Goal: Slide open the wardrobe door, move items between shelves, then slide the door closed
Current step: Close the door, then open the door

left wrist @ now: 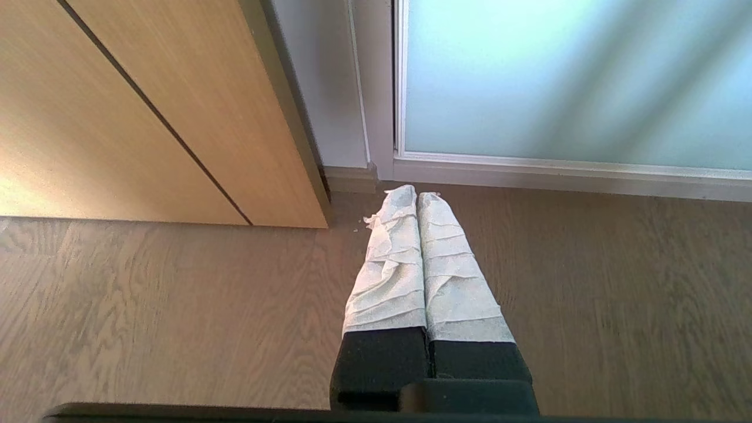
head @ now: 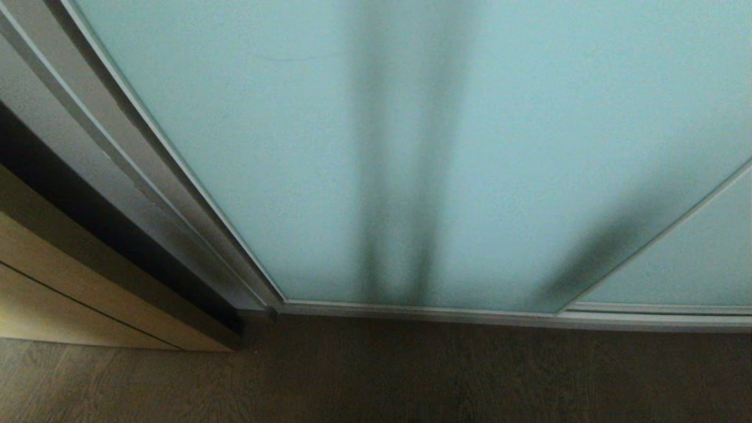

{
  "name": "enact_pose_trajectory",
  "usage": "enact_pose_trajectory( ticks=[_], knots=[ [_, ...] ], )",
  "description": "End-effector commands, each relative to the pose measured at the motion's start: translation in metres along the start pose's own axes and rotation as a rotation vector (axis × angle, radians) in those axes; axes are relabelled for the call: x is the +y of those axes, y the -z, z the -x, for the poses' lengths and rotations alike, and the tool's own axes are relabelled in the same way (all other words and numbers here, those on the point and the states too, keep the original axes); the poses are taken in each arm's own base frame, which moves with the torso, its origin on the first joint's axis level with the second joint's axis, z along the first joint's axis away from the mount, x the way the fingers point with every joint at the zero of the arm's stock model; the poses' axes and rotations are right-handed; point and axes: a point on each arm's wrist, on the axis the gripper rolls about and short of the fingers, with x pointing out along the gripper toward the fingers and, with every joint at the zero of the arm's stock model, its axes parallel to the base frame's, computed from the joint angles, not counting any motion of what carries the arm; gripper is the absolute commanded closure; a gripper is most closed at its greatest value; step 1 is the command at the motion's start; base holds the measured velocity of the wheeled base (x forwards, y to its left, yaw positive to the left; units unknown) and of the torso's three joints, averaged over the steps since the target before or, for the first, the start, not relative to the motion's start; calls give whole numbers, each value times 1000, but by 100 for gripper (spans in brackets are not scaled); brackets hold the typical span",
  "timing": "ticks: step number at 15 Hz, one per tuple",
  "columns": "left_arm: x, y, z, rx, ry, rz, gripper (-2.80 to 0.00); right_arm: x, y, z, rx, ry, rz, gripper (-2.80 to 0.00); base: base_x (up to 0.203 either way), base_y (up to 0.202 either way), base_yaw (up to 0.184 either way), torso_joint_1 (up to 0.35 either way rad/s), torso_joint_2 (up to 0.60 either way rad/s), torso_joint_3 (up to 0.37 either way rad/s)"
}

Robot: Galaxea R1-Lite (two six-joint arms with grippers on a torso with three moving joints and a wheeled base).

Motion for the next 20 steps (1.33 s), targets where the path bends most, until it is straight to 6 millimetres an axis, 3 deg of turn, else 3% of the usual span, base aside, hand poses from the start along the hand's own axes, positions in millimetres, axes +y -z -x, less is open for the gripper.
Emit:
enact_pose_trajectory(
  ticks=[1,10,16,18,20],
  knots=[
    [0,0,0,1,0,-1,0,0,0,0,4,-1,0,0,0,0,0,0,0,0],
    [0,-2,0,-14,-5,-6,0,0,0,0,3,-1,0,0,0,0,0,0,0,0],
    [3,-101,29,-338,-13,-50,0,0,0,0,3,-1,0,0,0,0,0,0,0,0],
    [5,-145,18,-386,-19,-46,0,0,0,0,4,-1,0,0,0,0,0,0,0,0],
    [7,-193,-10,-457,-50,-20,0,0,0,0,3,-1,0,0,0,0,0,0,0,0]
  ],
)
